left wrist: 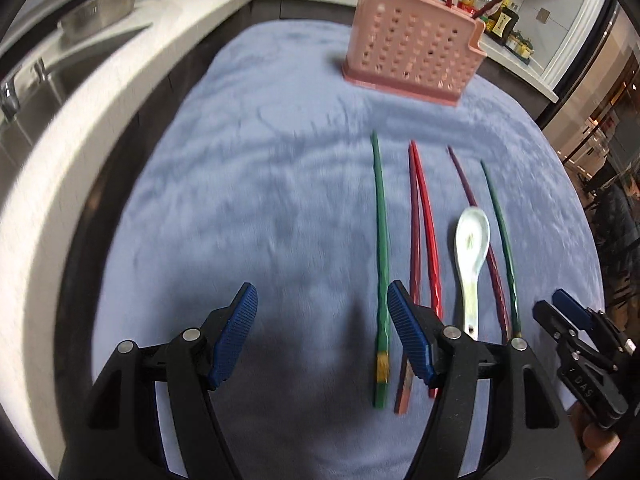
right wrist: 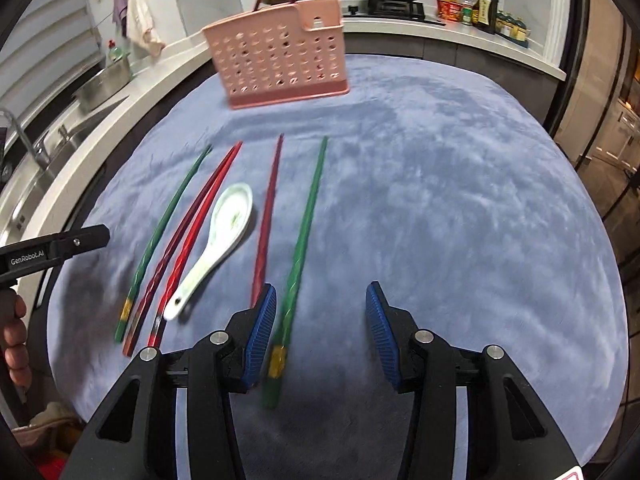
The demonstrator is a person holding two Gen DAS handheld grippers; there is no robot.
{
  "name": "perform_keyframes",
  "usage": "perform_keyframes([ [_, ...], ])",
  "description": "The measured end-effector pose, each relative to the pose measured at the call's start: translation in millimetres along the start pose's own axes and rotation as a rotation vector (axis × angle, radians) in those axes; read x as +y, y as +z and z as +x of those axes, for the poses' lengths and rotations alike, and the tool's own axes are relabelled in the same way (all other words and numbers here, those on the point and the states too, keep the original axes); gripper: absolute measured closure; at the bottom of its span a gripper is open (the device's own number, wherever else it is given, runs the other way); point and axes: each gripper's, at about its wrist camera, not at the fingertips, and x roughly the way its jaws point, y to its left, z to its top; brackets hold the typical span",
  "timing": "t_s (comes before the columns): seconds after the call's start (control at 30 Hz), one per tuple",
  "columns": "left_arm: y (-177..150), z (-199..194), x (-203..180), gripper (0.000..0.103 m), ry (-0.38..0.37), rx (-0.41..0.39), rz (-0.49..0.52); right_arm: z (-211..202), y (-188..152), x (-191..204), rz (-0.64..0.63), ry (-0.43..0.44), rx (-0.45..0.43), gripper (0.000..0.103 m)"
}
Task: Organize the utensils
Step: 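Return to the row and grasp a green chopstick with each tool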
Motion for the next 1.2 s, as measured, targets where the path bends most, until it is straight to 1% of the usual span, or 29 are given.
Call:
perform_keyframes([
  [0.03, -3.2, 1.2, -0.1, 0.039, -0.003, 0.006, -0.003, 2.0, -2.9, 2.3, -0.005, 0.001, 0.002, 0.065],
  [0.17, -13.9, 4.5, -5.1, 0.039, 0.008, 0.018, 0.016, 9.2, -4.8, 2.4, -0.003, 0.005, 0.023, 0.079],
  [0.27, -16.6, 5.2, -7.5, 0.039, 0.008, 0.018, 0.022, 12.6, -7.1, 1.6, 0.001, 0.01, 0.037, 0.082],
  [0.47, -19.6, 6.7, -11.6, 0.039, 0.005, 0.02, 0.04, 13.0, -9.9, 7.7, -0.015, 0.02, 0.045, 0.083],
  [0.7, -22.1, 7.2, -21.7, 0.041, 0.011, 0.013, 0.09, 17.1, -13.0, 11.0, -0.024, 0.025, 0.069, 0.088],
  [0.8, -24.0, 12.0, -22.5, 0.046, 0.007, 0.034, 0.097, 19.2, -16.4, 10.1, -0.024, 0.025, 0.078, 0.09],
  [0.97, -27.5, 20.7, -19.2, 0.05, -0.002, 0.073, 0.083, 18.0, -21.4, 6.7, -0.015, 0.031, 0.084, 0.091],
  [1.1, -29.1, 22.2, -18.0, 0.05, -0.005, 0.074, 0.079, 17.3, -23.0, 5.4, -0.008, 0.034, 0.086, 0.092],
  [1.2, -30.6, 23.5, -18.2, 0.054, -0.003, 0.082, 0.083, 17.0, -24.4, 4.9, -0.002, 0.036, 0.087, 0.093],
])
